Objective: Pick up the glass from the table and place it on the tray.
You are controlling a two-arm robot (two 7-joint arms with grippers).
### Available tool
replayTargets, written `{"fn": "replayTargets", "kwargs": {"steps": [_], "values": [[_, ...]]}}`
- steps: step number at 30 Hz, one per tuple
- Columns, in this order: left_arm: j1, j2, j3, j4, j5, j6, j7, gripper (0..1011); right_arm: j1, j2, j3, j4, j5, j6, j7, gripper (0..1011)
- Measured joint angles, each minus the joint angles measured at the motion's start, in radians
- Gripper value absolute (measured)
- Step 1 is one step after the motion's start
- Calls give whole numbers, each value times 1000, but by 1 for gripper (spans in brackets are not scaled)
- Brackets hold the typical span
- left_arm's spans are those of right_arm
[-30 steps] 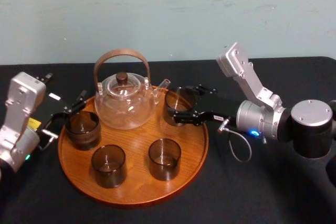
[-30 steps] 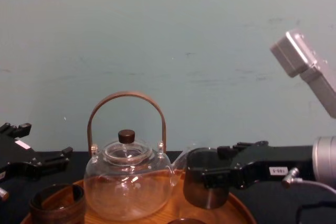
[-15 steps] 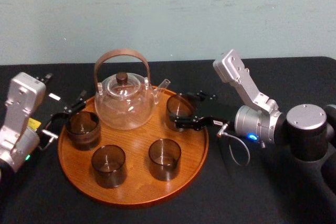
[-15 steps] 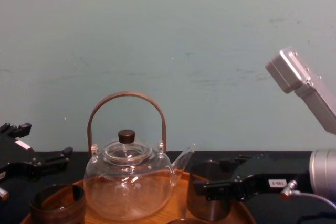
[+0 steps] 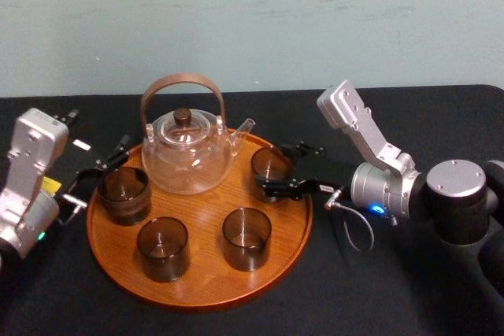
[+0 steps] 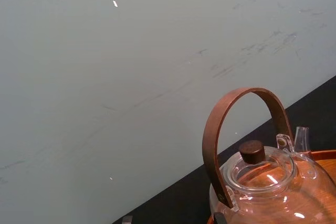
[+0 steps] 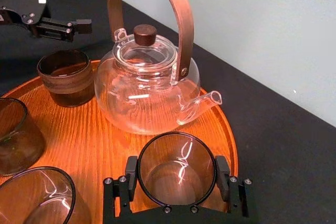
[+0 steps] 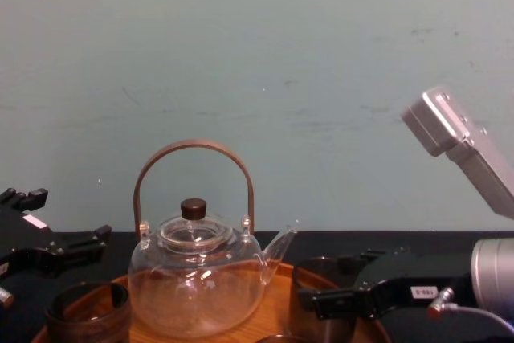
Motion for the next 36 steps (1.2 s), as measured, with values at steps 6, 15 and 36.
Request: {"fn": "replayTargets", "kwargs": {"steps": [6,15,36], "values": [[0,0,0,0,0,0,0,1001,0,-3,-2,2,-15,5,-7,900],[0,0,0,0,0,0,0,1001,-1,-3,-2,2,-17,5,-9,900],[0,0,0,0,0,0,0,1001,-1,-2,-2,1,-12,5,-6,1002]]}}
